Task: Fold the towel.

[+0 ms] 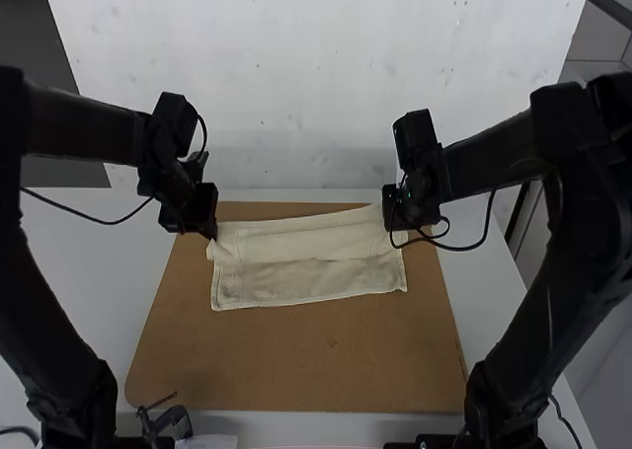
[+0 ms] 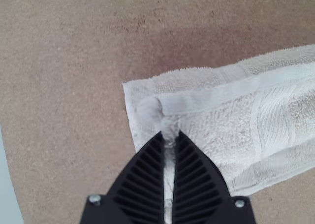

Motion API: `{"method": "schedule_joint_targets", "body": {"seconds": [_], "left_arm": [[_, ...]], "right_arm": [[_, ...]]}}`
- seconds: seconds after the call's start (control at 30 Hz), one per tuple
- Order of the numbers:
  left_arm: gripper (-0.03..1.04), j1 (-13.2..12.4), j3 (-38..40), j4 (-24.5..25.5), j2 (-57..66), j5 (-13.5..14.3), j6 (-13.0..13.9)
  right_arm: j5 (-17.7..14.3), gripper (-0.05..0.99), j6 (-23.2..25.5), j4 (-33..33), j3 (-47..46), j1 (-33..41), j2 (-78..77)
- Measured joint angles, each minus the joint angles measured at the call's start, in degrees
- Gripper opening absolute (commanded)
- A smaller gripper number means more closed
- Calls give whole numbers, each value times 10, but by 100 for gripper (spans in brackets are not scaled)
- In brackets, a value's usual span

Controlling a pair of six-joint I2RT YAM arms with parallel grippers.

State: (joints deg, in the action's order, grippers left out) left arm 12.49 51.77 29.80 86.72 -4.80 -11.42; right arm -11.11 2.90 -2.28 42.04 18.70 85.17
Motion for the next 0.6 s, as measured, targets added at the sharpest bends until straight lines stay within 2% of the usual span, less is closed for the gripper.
{"method": "schedule_joint_targets", "body": {"seconds": [0.17, 0.4, 0.47, 0.6], "left_arm": [[2, 34, -56, 42, -98, 0, 0], [2, 89, -72, 113, -176, 3, -11], [2, 98, -79, 122, -195, 3, -13], [2, 100, -93, 122, -207, 5, -16]], "right_arm": [[4, 2, -15, -36, -44, 0, -43], [3, 2, -26, -81, -75, 0, -87], [2, 2, -27, -92, -75, 0, -100], [3, 2, -28, -99, -75, 2, -111]]}}
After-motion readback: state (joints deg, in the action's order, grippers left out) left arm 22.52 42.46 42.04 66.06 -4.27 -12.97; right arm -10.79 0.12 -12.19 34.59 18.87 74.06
